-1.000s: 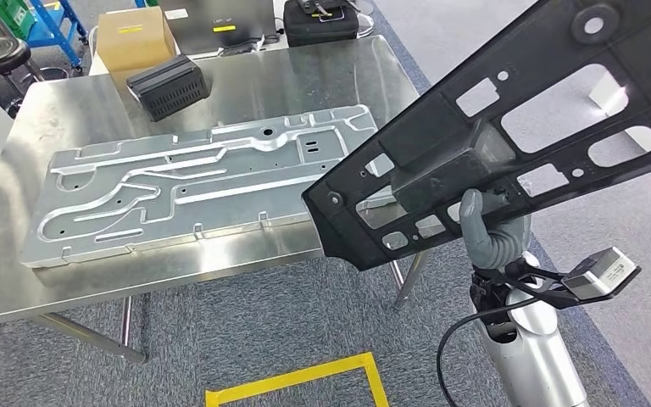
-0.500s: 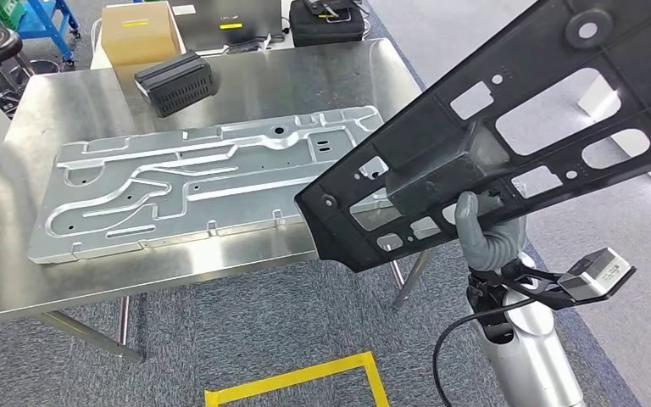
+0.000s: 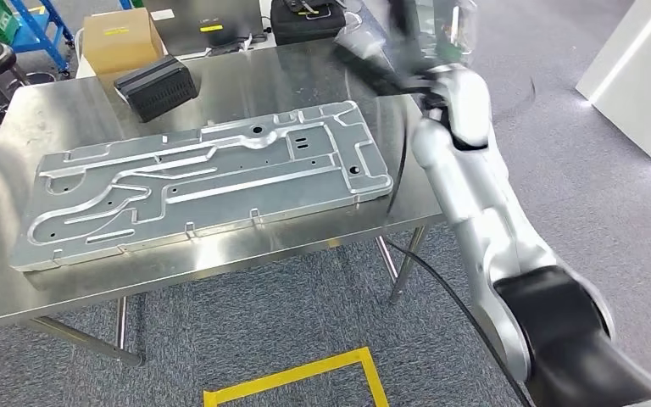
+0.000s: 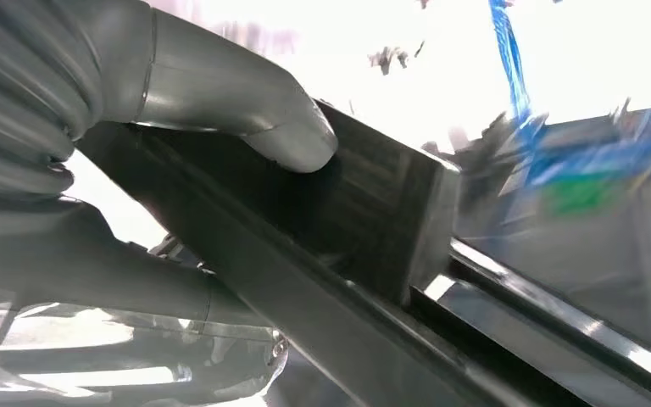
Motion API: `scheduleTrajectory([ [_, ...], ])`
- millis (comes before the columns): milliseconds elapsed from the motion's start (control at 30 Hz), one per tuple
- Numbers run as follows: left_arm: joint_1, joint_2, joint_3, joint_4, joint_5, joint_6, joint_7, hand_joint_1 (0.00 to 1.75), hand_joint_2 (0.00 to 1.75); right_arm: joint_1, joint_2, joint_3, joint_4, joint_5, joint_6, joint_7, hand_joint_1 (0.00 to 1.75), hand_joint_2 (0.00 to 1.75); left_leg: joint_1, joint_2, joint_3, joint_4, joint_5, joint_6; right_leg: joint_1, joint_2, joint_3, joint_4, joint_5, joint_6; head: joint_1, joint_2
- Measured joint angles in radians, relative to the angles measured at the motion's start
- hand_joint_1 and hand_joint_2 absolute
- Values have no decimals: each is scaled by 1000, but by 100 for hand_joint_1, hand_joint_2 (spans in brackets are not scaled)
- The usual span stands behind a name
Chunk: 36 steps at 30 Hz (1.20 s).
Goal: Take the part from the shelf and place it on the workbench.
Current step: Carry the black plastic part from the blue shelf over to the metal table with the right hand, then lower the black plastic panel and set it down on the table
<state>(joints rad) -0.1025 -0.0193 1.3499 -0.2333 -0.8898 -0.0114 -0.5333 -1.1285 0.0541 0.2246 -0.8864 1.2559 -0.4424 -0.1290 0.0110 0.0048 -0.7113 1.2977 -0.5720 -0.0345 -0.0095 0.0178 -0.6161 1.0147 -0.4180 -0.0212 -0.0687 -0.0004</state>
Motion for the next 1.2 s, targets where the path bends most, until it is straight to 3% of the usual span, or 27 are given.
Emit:
scheduleTrajectory([
  [67,5,0,0,0,-3,-10,-8,0,175,-40,4,4,80,184,17,-21,175,175,0,-1,48,-119,80,7,2,-3,6,2,-4,4,0,0],
  [133,7,1,0,0,-7,-16,-15,0,175,-61,2,3,129,154,25,-39,175,175,-2,-3,98,-240,133,16,9,-10,3,8,-9,10,0,0],
  [167,10,1,0,0,-7,-17,-18,0,175,-67,1,1,147,58,29,-52,175,175,-4,-3,107,-268,141,20,11,-12,0,9,-10,14,0,0],
  [300,16,0,0,0,-6,-26,-22,0,175,-68,-5,-31,170,-424,52,-127,175,175,-3,-1,109,-279,143,40,11,-14,-9,23,-21,32,0,0],
  [367,14,0,0,0,-6,-28,-21,0,175,-61,-14,-47,166,-536,64,-156,175,175,-1,3,111,-284,144,50,7,-13,-50,107,-68,43,0,0],
  [433,12,0,0,0,-7,-28,-19,0,175,-46,-26,-53,161,-579,76,-169,175,175,-1,5,112,-283,142,55,5,-13,-121,244,-121,49,0,0],
  [467,12,0,0,0,-7,-28,-19,0,175,-36,-31,-55,160,-589,80,-172,175,175,-1,5,112,-283,141,57,4,-13,-147,290,-129,50,0,0],
  [500,12,0,0,0,-7,-28,-19,0,175,-29,-36,-56,159,-593,82,-173,175,175,-1,5,113,-282,140,57,3,-13,-157,298,-118,50,0,0],
  [533,12,0,0,0,-7,-28,-19,0,175,-24,-40,-58,159,-594,83,-172,175,175,-1,4,114,-281,138,57,3,-14,-146,265,-89,47,0,0],
  [600,12,0,0,0,-7,-28,-19,0,175,-21,-45,-58,157,-594,85,-171,175,175,-3,3,116,-279,134,54,7,-15,-85,125,-16,36,0,0],
  [667,12,-1,0,0,-7,-29,-20,0,175,-22,-46,-56,157,-589,93,-169,175,175,-7,4,116,-278,129,48,13,-18,-39,24,17,27,0,0],
  [767,11,-1,0,0,-8,-31,-25,0,175,-23,-47,-30,177,-541,116,-153,175,175,-7,5,118,-280,123,34,14,-17,-28,2,15,16,0,0],
  [833,11,-2,0,0,-8,-33,-30,0,175,-26,-40,12,217,-471,122,-130,175,175,-7,4,108,-248,99,24,8,-17,-19,-9,17,7,0,0],
  [933,11,-2,0,0,-9,-34,-33,0,175,-29,-8,105,299,-341,125,-85,175,175,-3,1,23,-68,14,13,6,-12,-12,-13,15,-3,0,0],
  [967,11,-2,0,0,-9,-34,-33,0,175,-29,7,141,327,-294,132,-68,175,175,-1,1,-7,-15,0,9,7,-10,-12,-12,14,-4,0,0],
  [1000,11,-3,0,0,-9,-34,-32,0,175,-29,24,179,353,-246,145,-51,175,175,0,2,-22,3,5,6,7,-7,-11,-10,13,-4,0,0],
  [1033,11,-3,0,1,-9,-34,-31,0,175,-29,43,219,377,-198,165,-36,175,175,1,2,-15,-22,31,4,6,-5,-11,-8,11,-3,0,0],
  [1133,8,-2,0,1,-8,-34,-27,0,175,-29,106,334,429,-96,220,2,175,175,3,1,75,-222,130,8,7,1,-10,5,0,4,0,0],
  [1200,5,-2,0,1,-7,-34,-24,0,175,-30,134,381,450,-79,232,12,175,175,0,-2,98,-272,141,16,10,1,-13,11,-4,12,0,0],
])
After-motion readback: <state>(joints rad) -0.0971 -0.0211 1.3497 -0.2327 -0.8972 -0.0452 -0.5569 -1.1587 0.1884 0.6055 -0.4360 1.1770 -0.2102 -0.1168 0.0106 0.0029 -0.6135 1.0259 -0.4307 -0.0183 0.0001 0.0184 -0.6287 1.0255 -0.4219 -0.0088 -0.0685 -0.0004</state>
